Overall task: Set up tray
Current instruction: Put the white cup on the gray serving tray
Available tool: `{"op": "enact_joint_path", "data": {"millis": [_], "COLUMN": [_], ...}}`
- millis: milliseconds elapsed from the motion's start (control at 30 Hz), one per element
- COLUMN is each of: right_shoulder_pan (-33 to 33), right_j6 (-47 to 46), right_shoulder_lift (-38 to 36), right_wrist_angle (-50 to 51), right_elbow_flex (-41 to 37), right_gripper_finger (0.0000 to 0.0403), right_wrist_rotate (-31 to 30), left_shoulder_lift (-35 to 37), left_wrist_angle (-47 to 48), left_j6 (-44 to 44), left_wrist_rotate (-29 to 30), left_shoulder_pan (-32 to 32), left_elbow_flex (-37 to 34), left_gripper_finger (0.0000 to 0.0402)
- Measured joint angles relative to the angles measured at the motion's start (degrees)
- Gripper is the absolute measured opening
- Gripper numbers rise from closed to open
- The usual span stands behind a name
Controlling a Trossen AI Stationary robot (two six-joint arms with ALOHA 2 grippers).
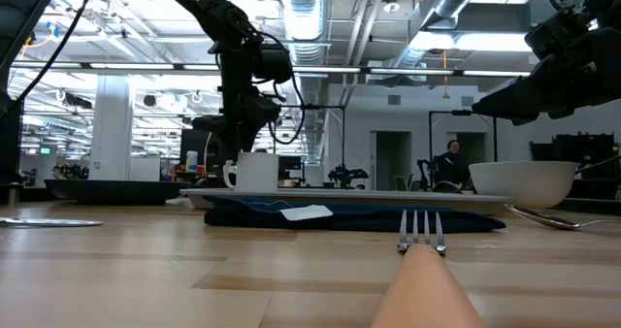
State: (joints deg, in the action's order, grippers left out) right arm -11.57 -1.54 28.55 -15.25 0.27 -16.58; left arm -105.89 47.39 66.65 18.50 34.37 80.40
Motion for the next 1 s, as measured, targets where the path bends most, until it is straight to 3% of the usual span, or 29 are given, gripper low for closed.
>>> {"op": "enact_joint_path", "data": {"millis": [1000], "right_shoulder_pan": [-0.02], "right_j6": [0.0], "right_shoulder_lift": [-0.02], "right_wrist_angle": [0.0], "right_elbow_flex": [0.0], "right_gripper_finger": [0.0122], "right_wrist_rotate": [0.0], "left_shoulder_lift": [0.0], "left_wrist_angle": [-7.8], "left_j6": [0.02], "left_wrist_rotate": [8.25], "left_shoulder_pan": [1.33], "left_elbow_flex": [0.0], "left_gripper_finger": [0.0162]}}
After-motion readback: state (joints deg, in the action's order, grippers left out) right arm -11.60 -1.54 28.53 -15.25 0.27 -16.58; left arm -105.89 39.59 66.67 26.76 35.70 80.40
